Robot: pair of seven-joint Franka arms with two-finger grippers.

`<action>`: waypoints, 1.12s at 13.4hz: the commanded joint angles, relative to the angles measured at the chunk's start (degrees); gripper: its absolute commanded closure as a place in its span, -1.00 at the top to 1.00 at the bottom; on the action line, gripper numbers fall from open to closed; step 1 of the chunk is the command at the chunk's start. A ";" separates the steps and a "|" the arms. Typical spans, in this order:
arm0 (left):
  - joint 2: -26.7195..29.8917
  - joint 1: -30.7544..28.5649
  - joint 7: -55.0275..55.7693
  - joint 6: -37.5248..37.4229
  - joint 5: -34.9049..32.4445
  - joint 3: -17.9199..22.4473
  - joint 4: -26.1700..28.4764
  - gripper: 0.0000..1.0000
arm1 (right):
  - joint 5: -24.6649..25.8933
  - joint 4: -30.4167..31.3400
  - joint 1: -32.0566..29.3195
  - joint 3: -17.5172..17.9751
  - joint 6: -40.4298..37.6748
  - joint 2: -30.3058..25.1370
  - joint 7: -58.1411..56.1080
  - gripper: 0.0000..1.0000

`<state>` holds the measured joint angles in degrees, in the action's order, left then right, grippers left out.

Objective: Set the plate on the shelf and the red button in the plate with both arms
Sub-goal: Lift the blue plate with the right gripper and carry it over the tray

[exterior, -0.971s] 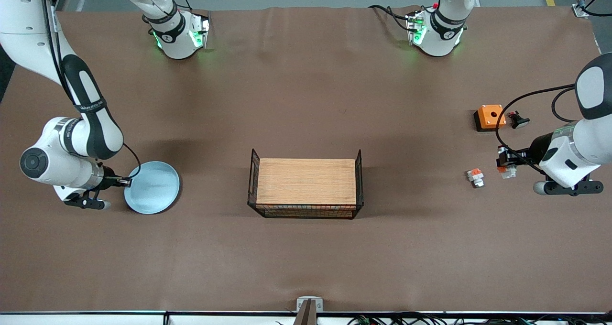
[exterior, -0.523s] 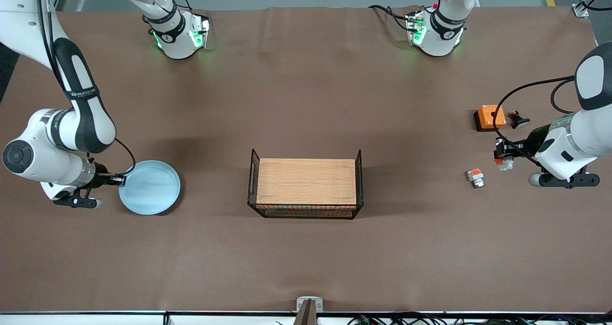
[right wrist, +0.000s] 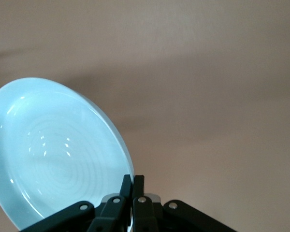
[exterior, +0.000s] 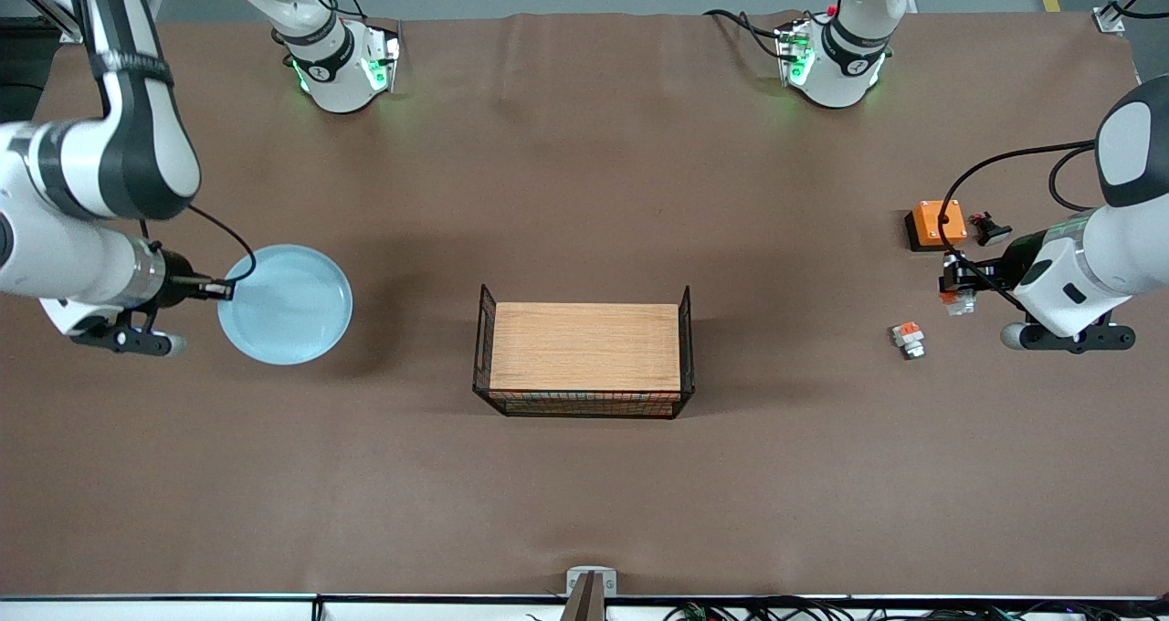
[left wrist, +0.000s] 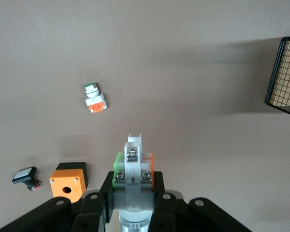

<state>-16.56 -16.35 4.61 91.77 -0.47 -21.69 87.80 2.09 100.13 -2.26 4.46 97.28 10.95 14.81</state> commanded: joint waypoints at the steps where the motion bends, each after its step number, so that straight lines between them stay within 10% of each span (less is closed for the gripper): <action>1: 1.87 -0.17 0.92 -1.50 1.00 -0.28 0.61 -1.00 | -0.42 -4.83 5.84 -0.07 -10.14 -3.21 12.65 -0.95; 7: 2.05 -0.08 2.49 -1.50 1.87 -0.81 0.26 -1.00 | -13.68 -17.16 22.18 -0.25 -19.77 -2.69 58.33 -0.95; 15: 1.35 0.27 17.59 -1.50 4.69 -7.48 -2.20 -1.00 | -15.28 -17.51 37.23 -0.42 5.98 5.65 102.51 -0.99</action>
<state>-15.71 -16.20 18.01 91.01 3.35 -27.56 86.34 -12.24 84.45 34.74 4.87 100.88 12.89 112.59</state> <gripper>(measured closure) 0.661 0.974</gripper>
